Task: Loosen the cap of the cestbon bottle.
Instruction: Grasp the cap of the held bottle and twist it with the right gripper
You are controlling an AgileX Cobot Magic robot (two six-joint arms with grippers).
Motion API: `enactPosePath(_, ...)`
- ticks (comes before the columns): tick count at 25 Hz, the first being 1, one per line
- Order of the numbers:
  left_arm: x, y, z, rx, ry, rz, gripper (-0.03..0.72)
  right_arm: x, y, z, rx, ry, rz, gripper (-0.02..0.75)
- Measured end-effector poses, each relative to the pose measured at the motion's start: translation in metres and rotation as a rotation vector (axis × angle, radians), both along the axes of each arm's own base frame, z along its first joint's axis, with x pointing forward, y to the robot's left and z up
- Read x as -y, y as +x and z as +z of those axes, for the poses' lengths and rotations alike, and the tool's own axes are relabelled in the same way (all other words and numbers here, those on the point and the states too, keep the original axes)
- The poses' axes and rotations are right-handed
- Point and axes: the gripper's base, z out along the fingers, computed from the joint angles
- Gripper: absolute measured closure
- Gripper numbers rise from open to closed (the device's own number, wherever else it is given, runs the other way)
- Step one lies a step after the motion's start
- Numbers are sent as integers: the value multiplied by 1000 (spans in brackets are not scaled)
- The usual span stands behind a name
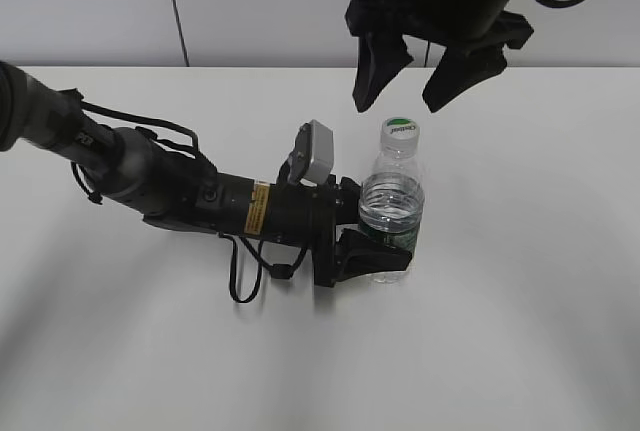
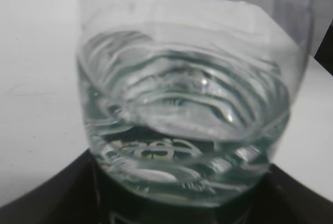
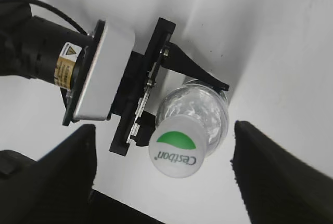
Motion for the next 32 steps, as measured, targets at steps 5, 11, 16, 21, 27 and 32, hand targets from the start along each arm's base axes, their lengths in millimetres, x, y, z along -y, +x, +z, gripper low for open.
enactPosePath(5,0,0,0,0,1,0,156,-3,5,-26,-112,-42,-27,171)
enactPosePath(11,0,0,0,0,1,1,156,-3,7,-33,-124,-54,-17,234)
enactPosePath(16,0,0,0,0,1,1,156,-3,7,-33,-118,-59,0,379)
enactPosePath(21,0,0,0,0,0,2,156,-2,6,-31,-101,-73,33,414)
enactPosePath(27,0,0,0,0,-1,3,156,0,6,-29,-42,-99,190,429)
enactPosePath(32,0,0,0,0,0,3,156,-1,5,-29,58,-124,492,429)
